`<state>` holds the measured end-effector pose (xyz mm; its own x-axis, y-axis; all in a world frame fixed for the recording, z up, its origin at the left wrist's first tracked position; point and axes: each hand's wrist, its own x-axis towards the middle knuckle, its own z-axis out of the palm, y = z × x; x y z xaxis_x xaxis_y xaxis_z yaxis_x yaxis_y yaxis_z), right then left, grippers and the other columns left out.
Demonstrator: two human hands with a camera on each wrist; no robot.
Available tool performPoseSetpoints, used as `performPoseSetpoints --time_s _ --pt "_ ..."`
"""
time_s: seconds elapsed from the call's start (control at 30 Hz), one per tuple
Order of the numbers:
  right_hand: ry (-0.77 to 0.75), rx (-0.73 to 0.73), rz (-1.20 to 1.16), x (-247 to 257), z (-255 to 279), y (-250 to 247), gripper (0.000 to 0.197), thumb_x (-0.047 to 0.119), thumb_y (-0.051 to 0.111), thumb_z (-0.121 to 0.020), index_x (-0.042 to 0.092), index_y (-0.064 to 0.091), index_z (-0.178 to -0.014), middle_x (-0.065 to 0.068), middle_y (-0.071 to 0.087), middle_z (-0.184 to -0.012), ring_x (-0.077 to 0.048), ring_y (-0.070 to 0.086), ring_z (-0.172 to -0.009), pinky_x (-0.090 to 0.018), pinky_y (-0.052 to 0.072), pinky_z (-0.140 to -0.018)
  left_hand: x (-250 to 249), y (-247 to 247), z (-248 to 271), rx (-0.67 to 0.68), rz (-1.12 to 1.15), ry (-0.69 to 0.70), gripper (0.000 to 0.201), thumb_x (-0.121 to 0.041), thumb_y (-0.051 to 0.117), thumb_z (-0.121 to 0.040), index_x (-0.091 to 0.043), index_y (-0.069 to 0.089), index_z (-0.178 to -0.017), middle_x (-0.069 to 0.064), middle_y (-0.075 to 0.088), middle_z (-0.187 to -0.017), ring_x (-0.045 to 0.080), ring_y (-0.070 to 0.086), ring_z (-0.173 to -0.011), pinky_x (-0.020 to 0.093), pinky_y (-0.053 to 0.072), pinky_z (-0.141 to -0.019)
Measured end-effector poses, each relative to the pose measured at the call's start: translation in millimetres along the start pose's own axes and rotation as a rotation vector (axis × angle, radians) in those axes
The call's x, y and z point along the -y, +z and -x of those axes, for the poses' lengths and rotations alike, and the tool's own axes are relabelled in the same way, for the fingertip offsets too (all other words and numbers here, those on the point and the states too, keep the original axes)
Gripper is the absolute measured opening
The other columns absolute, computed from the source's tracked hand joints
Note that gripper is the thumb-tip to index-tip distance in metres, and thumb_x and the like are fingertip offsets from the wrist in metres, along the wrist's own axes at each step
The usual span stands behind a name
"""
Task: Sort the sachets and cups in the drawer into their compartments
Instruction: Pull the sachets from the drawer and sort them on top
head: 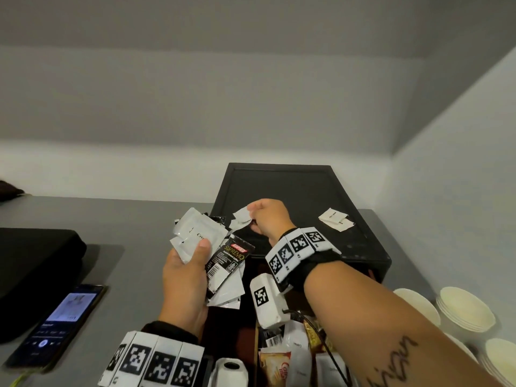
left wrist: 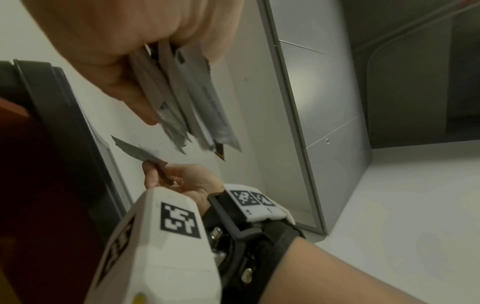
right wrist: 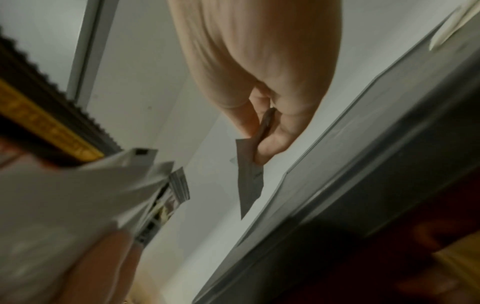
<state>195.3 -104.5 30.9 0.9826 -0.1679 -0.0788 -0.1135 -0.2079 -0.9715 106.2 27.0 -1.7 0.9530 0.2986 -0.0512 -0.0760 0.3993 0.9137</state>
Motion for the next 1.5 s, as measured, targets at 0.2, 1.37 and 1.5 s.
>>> performPoseSetpoints --time_s 0.2,1.37,1.5 --pt "0.02 0.124 -0.016 -8.3 31.2 -20.9 0.03 -0.007 0.046 -0.089 0.014 0.062 -0.075 0.005 0.057 -0.084 -0.008 0.051 -0.067 -0.016 0.046 -0.049 3.9 -5.1 -1.4 0.008 0.013 -0.024 0.024 -0.01 0.053 -0.094 -0.01 0.057 -0.118 0.011 0.068 -0.105 0.025 0.066 -0.085 0.036 0.054 -0.072" --pt "-0.052 0.057 0.272 -71.2 117.3 -77.3 0.013 0.025 0.071 -0.081 0.024 0.06 -0.089 0.004 0.063 -0.099 -0.011 0.059 -0.088 -0.028 0.048 -0.078 58.6 22.7 74.9 0.43 -0.232 -0.253 0.021 -0.011 0.062 -0.088 -0.016 0.061 -0.109 0.009 0.074 -0.095 0.025 0.071 -0.082 0.034 0.056 -0.065" --pt "-0.006 0.023 0.138 -75.8 120.8 -83.1 0.01 0.019 0.066 -0.087 0.018 0.064 -0.077 -0.002 0.068 -0.092 -0.016 0.063 -0.088 -0.032 0.052 -0.081 58.4 20.1 78.1 0.456 -0.26 -0.272 0.02 -0.014 0.061 -0.089 -0.017 0.06 -0.109 0.008 0.073 -0.095 0.022 0.071 -0.079 0.028 0.055 -0.059"
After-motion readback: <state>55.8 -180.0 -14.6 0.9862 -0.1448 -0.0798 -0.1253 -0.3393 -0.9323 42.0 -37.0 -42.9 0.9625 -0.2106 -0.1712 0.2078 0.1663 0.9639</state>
